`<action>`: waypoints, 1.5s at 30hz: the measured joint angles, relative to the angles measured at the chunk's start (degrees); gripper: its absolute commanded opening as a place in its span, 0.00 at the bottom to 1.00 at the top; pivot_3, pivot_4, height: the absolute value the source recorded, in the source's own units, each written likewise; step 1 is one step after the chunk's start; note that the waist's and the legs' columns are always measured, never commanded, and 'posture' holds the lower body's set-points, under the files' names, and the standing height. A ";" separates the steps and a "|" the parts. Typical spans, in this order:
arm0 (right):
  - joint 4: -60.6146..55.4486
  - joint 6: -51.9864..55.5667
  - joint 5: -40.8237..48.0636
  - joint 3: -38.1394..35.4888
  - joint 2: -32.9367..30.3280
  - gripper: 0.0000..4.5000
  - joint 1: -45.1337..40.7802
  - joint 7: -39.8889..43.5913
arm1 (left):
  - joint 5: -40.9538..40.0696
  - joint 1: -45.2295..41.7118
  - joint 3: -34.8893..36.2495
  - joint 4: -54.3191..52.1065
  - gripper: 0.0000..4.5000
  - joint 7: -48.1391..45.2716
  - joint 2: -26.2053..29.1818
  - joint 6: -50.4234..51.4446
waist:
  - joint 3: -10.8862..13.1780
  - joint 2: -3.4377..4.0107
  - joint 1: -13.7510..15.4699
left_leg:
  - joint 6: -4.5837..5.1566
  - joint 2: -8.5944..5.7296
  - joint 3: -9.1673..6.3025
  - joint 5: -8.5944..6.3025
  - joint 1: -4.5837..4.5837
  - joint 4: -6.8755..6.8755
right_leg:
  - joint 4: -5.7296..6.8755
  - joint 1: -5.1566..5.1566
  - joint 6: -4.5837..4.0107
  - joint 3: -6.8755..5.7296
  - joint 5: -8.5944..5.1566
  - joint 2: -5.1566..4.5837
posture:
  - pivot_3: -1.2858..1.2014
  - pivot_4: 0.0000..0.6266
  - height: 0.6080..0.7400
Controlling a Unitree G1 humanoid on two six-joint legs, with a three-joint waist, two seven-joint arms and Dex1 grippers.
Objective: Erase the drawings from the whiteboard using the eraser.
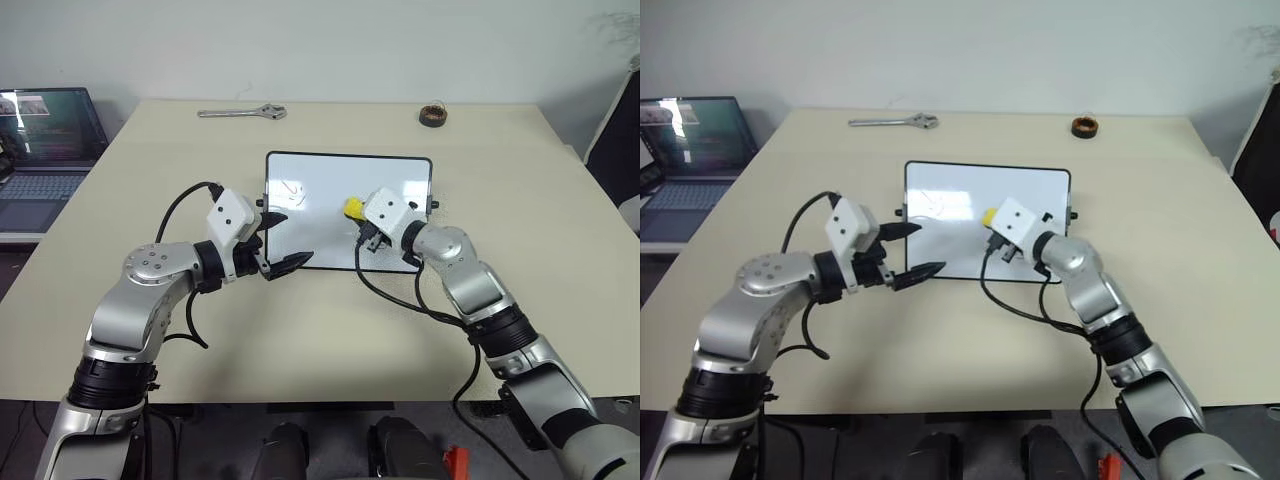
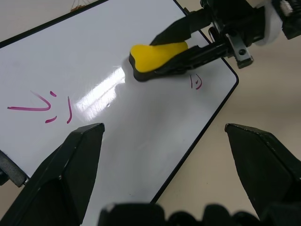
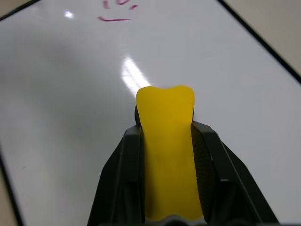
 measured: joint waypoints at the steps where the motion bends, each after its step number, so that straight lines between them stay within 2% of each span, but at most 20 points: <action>1: 0.96 -0.39 -0.48 -0.77 0.49 0.23 -0.97 -1.96 | 0.01 0.00 -0.03 0.01 1.00 -0.02 -0.01 -0.02 | 0.00 0.00 0.08 | -0.01 0.00 -0.01 0.00 -0.02 0.00 | 0.01 -0.01 0.00 -0.01 0.00 0.00 | 0.52 0.24 1.00; 6: 4.16 -1.65 -1.19 -3.87 0.22 0.23 -4.74 -5.88 | 0.25 0.17 -0.03 0.08 1.00 -0.02 0.00 -0.09 | 0.00 0.00 0.28 | 0.00 0.01 0.00 -0.01 -0.14 -0.03 | -0.20 -0.03 0.00 -0.02 0.00 -0.03 | 0.52 0.24 1.00; 10: 3.63 -0.90 -1.01 -2.68 -0.16 0.23 -4.13 -1.53 | 0.79 0.20 -0.03 0.10 1.00 0.04 -0.05 -0.16 | 0.00 0.00 0.26 | 0.01 0.01 0.02 -0.02 -0.15 -0.05 | -0.19 -0.07 0.01 0.00 0.00 -0.04 | 0.52 0.24 1.00; 14: -1.22 0.39 -0.97 1.05 -1.63 0.23 0.21 5.24 | 0.95 1.15 0.01 0.09 1.00 0.07 -0.07 -0.21 | 0.00 0.00 0.19 | 0.01 0.01 0.01 -0.01 -0.06 -0.02 | -0.12 -0.01 0.01 0.00 0.00 -0.03 | 0.52 0.24 1.00; 19: -2.21 1.65 -0.47 0.69 -1.02 0.23 0.99 5.72 | 0.99 1.26 0.00 0.09 1.00 0.10 -0.16 -0.44 | 0.00 0.00 0.16 | 0.01 0.00 -0.03 0.00 -0.02 0.00 | -0.05 0.02 0.00 -0.03 0.00 -0.01 | 0.52 0.24 1.00; 23: -5.58 4.29 6.01 -6.04 1.47 0.23 1.88 5.73 | 0.89 1.92 0.13 0.09 1.00 -0.02 -0.15 -0.80 | 0.00 0.00 0.21 | 0.01 0.07 -0.03 -0.01 -0.14 -0.02 | -0.13 -0.06 0.00 -0.03 0.00 -0.03 | 0.52 0.24 1.00; 26: -14.08 6.95 12.45 -10.98 0.72 0.23 3.60 8.71 | 0.64 3.87 0.67 0.07 1.00 -0.44 0.03 -0.82 | 0.01 0.00 0.28 | 0.01 0.15 -0.04 -0.02 -0.19 -0.07 | -0.24 -0.06 0.02 -0.04 -0.01 -0.06 | 0.52 0.24 1.00; 29: -24.15 10.90 19.72 -13.80 -2.12 0.23 9.10 13.35 | -0.48 5.84 1.78 -0.37 1.00 -1.52 0.63 -0.97 | 0.01 0.01 0.48 | 0.02 0.17 -0.06 -0.03 -0.20 -0.10 | -0.27 -0.05 0.02 -0.05 -0.02 -0.07 | 0.52 0.24 1.00; 32: -34.76 16.02 25.06 -15.51 -9.45 0.23 18.14 17.97 | -1.33 8.54 3.24 -1.25 1.00 -2.61 1.94 -1.09 | 0.01 0.01 0.95 | 0.03 0.14 -0.06 -0.03 -0.18 -0.08 | -0.29 -0.02 0.02 -0.05 -0.02 -0.11 | 0.52 0.24 1.00; 35: -41.01 20.38 28.41 -18.56 -13.85 0.23 24.63 18.91 | -1.53 10.01 4.19 -1.47 1.00 -2.88 2.34 -1.08 | 0.02 0.01 1.32 | 0.03 0.09 -0.04 -0.03 -0.07 -0.05 | -0.19 0.04 0.02 -0.03 -0.02 -0.09 | 0.52 0.24 1.00; 40: -46.44 19.40 29.44 -21.69 -17.88 0.23 33.62 18.87 | -1.54 10.22 3.37 -2.41 1.00 -4.24 2.31 -1.12 | 0.01 0.01 1.51 | 0.03 0.01 -0.04 -0.03 -0.03 -0.07 | -0.20 0.07 0.02 -0.05 -0.02 0.01 | 0.52 0.24 1.00; 42: -46.53 17.84 28.62 -21.78 -19.30 0.23 38.83 18.88 | -1.50 10.11 2.55 -2.32 1.00 -4.87 2.28 -1.19 | 0.02 0.01 1.57 | 0.03 0.00 -0.02 -0.03 -0.09 -0.06 | -0.24 0.05 0.02 -0.04 -0.03 0.00 | 0.52 0.24 1.00; 45: -46.38 15.16 26.43 -21.16 -21.34 0.23 42.32 18.83 | -1.49 9.47 1.90 -1.78 1.00 -5.37 2.14 -1.49 | 0.03 -0.02 1.48 | 0.03 -0.02 0.02 -0.03 -0.07 -0.04 | -0.23 0.06 0.04 0.00 -0.03 0.00 | 0.52 0.24 1.00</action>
